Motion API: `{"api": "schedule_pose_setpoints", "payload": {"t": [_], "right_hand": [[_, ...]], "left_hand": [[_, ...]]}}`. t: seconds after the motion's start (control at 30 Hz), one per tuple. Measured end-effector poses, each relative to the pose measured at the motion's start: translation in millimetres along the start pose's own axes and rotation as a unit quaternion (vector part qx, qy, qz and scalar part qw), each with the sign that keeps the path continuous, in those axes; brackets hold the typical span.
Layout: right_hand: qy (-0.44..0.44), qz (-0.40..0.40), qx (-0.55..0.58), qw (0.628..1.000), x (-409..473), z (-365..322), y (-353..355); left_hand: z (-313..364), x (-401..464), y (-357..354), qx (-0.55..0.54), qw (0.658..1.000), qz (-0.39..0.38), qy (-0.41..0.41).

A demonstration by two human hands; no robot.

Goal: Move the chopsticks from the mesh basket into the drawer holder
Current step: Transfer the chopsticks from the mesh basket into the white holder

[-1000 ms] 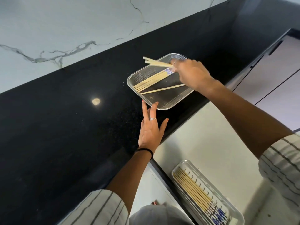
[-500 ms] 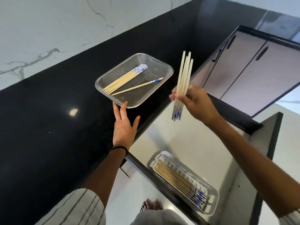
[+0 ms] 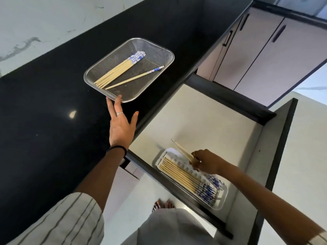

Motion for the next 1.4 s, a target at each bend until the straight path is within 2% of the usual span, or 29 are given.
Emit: {"api": "schedule_pose_setpoints", "payload": {"t": [0.2, 0.4, 0.57, 0.83, 1.0, 1.13, 1.33, 1.4], "right_hand": [[-0.025, -0.022, -0.103, 0.994, 4.3, 7.0, -36.9], [0.012, -0.001, -0.240, 0.971, 14.5, -9.7, -57.3], [0.006, -0.007, -0.248, 0.969, 19.7, -7.3, -66.0], [0.067, 0.008, -0.282, 0.957, 22.3, -13.3, -73.9], [0.054, 0.024, -0.302, 0.951, 17.4, -13.7, -69.6], [0.045, 0.020, -0.375, 0.926, 13.5, -13.9, -65.9], [0.064, 0.019, -0.346, 0.936, 12.7, -13.5, -72.7], [0.076, 0.040, -0.332, 0.939, 14.2, -11.8, -73.2]], "left_hand": [[0.4, -1.0, 0.3, -0.003, 1.000, 0.012, -0.010], [-3.4, 2.9, -1.8, -0.002, 1.000, 0.021, -0.010], [-7.6, 5.4, -3.1, -0.013, 1.000, 0.021, -0.007], [-5.9, 7.0, -2.6, -0.013, 0.999, 0.029, -0.019], [-5.9, 7.0, -2.0, -0.020, 0.999, 0.031, -0.021], [-4.1, 7.5, -2.3, -0.026, 0.999, 0.030, -0.036], [-4.8, 7.7, -2.8, -0.023, 0.999, 0.030, -0.038], [-4.4, 7.4, -2.4, -0.023, 0.999, 0.031, -0.038]]}}
Point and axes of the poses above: each hand's wrist, its own x-axis towards the middle knuckle, its own y-axis out of the back of the hand, z = x × y, the point moved 10 cm from there along x, towards the middle knuckle, and after that the axes turned 14 degrees about y, right-handed, at the moved point
